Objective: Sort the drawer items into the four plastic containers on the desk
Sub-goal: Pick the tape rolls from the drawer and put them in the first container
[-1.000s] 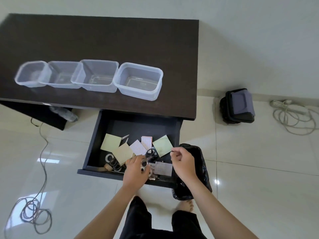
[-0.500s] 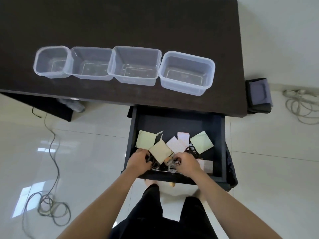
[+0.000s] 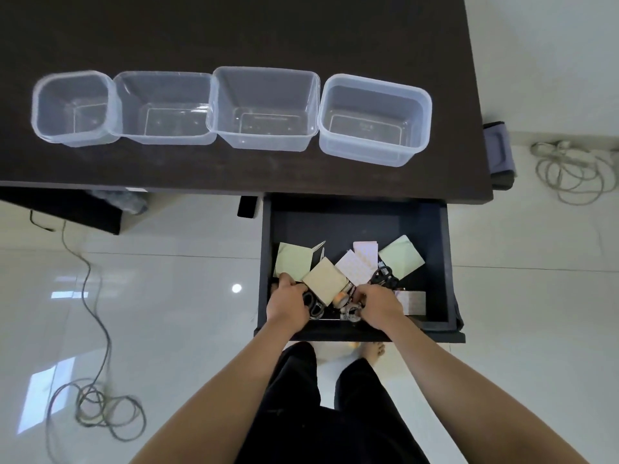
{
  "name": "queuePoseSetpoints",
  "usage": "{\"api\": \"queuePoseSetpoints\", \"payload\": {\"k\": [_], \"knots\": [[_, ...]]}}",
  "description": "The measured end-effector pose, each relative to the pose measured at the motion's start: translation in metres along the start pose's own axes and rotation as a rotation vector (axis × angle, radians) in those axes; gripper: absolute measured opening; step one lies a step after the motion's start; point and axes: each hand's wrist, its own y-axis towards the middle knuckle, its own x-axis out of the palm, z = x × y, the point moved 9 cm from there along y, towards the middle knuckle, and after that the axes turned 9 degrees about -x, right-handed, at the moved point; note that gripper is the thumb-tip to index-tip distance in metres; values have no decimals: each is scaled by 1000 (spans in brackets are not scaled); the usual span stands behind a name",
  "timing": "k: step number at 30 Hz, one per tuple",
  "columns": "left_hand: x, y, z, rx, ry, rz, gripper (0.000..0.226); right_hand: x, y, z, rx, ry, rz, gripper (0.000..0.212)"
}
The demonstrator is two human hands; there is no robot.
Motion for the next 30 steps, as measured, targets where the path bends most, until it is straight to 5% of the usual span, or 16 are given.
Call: {"api": "queuePoseSetpoints", "payload": {"k": [12, 20, 30], "knots": [[12, 6, -5, -2, -127, -193, 67, 2, -2, -7, -43, 167, 16, 29], [11, 9, -3, -24, -182, -205, 53, -1, -6, -7, -70, 201, 53, 20], [3, -4, 3, 51, -238, -195, 39, -21, -25, -1, -120, 504, 306, 24]]}}
